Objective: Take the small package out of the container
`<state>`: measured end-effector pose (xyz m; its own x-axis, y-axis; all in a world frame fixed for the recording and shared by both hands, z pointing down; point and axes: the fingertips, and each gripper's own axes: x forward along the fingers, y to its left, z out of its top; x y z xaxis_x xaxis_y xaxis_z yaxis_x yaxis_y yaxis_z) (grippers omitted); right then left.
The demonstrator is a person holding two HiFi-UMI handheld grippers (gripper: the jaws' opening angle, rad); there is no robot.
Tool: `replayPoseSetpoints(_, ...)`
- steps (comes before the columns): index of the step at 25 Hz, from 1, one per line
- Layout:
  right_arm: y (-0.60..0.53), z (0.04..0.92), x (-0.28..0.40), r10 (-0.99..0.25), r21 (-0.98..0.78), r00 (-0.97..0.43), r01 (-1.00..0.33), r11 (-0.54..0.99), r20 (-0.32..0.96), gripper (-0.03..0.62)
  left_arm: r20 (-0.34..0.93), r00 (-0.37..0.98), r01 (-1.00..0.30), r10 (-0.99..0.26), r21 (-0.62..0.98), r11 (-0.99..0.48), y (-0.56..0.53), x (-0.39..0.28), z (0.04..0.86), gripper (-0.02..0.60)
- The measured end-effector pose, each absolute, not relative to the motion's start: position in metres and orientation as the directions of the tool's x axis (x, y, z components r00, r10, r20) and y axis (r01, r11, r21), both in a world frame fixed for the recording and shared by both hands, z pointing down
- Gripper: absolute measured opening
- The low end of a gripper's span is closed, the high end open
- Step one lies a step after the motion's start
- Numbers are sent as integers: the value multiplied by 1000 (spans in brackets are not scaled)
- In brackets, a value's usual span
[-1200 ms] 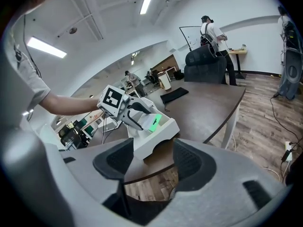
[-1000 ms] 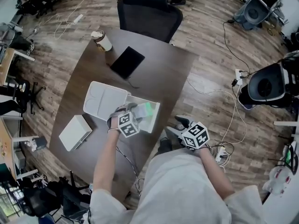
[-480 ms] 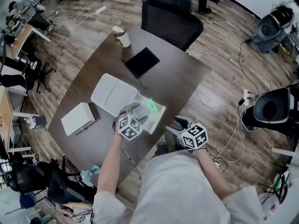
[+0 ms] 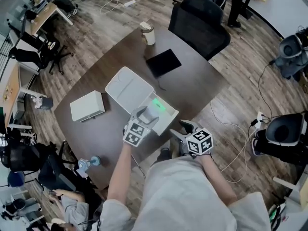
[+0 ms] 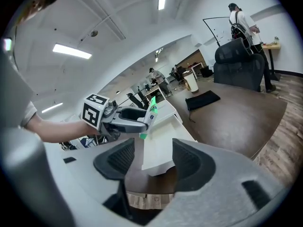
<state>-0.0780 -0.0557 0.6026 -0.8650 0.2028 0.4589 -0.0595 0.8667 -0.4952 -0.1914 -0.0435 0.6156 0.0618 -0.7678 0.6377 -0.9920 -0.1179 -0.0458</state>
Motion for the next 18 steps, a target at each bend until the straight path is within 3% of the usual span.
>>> replayPoseSetpoints(6,-43,602,-85,252,-500,-856,-9,866,452,244,550,6,-988,-835,129,78,-17,-181,599,302)
replayPoseSetpoints(18,-22,605,-69,305,-415,-820,92,905,484,225,461,-183,-889,-868,300,347,27,-148,593,302)
